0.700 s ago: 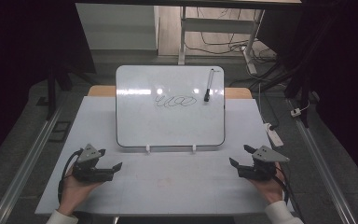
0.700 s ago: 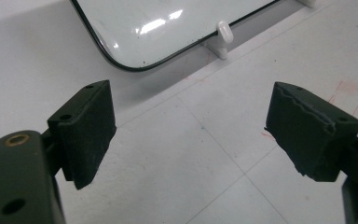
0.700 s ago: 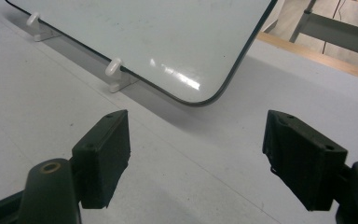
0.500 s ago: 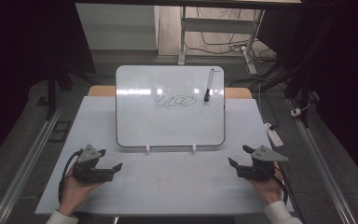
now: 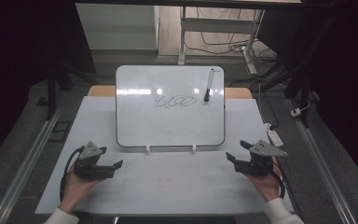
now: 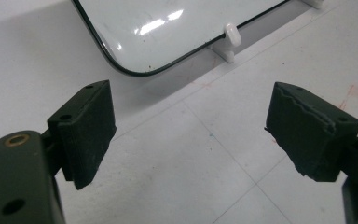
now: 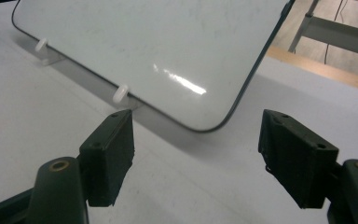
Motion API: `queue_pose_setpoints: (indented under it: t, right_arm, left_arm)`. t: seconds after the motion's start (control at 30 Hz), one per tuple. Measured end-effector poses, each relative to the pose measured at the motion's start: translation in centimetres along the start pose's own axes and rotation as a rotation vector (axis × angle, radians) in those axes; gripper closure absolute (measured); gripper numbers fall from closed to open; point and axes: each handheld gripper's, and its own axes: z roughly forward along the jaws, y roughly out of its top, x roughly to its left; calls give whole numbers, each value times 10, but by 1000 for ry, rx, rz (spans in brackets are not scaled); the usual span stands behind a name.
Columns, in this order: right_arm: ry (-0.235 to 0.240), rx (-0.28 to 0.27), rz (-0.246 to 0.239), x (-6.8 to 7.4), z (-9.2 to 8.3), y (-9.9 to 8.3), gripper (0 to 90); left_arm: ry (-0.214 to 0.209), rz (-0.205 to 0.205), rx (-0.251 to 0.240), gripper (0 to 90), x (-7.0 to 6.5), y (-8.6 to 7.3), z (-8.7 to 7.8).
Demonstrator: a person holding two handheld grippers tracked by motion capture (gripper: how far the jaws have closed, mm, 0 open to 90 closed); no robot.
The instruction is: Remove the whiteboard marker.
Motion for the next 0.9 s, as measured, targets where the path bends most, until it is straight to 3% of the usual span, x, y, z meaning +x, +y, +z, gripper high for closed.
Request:
queue_pose_setpoints:
  t: [0.1,0.53,0.63,0.7,0.9]
  right_arm:
    - [-5,-10,8,-1,2,8,272]
    - [-42,-58,32,-5,24,77,302]
    - [-50,-59,47,-7,29,86,307]
    - [-48,-60,77,-11,38,97,316]
    - [-79,-59,92,-16,58,124,335]
  left_arm:
    - [1,7,1,164,-1,0,0]
    - [9,23,35,167,-4,-3,5]
    - [8,27,37,167,-5,-4,6]
    - [5,29,41,168,-6,-5,7]
    - [7,33,46,171,-6,-7,8]
